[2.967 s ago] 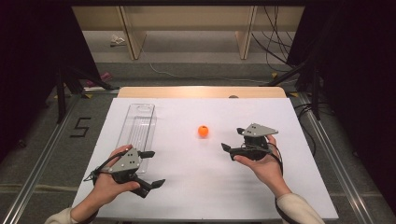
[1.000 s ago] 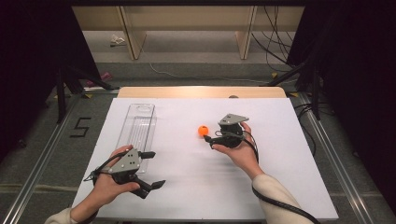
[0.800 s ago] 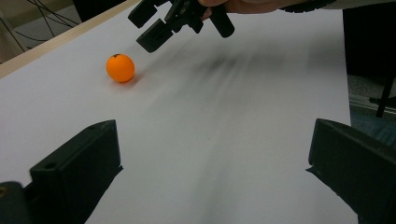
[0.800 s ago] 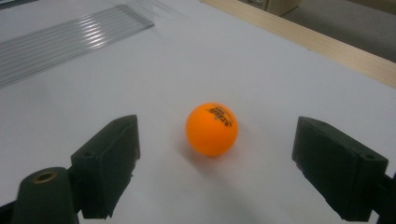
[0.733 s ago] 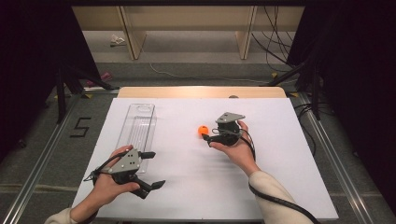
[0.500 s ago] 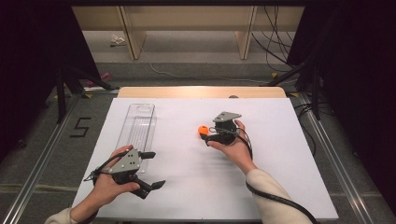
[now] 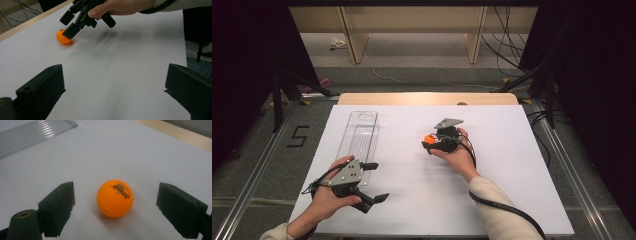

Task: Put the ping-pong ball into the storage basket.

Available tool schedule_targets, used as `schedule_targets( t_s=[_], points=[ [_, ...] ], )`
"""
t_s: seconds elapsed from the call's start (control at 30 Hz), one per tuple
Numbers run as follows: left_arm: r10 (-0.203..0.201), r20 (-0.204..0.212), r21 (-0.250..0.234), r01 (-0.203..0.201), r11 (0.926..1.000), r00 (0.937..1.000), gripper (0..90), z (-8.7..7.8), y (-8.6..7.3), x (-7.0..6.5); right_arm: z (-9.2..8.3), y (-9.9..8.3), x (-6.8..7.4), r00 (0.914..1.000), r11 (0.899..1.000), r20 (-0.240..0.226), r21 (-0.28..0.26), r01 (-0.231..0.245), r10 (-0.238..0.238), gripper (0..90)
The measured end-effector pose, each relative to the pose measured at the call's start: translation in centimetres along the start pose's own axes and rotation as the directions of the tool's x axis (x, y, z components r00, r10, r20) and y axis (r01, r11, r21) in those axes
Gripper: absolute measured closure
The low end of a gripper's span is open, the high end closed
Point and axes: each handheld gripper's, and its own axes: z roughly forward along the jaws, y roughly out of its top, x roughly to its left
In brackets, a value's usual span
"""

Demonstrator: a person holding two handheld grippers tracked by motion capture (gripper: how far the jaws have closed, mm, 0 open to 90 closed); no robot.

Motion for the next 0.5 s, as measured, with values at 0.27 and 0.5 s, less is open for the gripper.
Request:
schedule_targets(
  t_s=[0.27, 0.5],
  points=[
    [0.000, 0.001, -0.001, 0.000, 1.0000, 1.0000, 1.8, 0.0, 0.0, 0.0, 1.2, -0.1, 0.1, 0.9999, 1.000, -0.006, 0.025, -0.008, 0.008, 17.8],
    [-0.001, 0.003, -0.001, 0.001, 1.0000, 1.0000, 1.8, 0.0, 0.0, 0.0, 1.7, -0.2, 0.1, 0.9999, 0.999, -0.011, 0.040, -0.010, 0.010, 23.4]
  ],
)
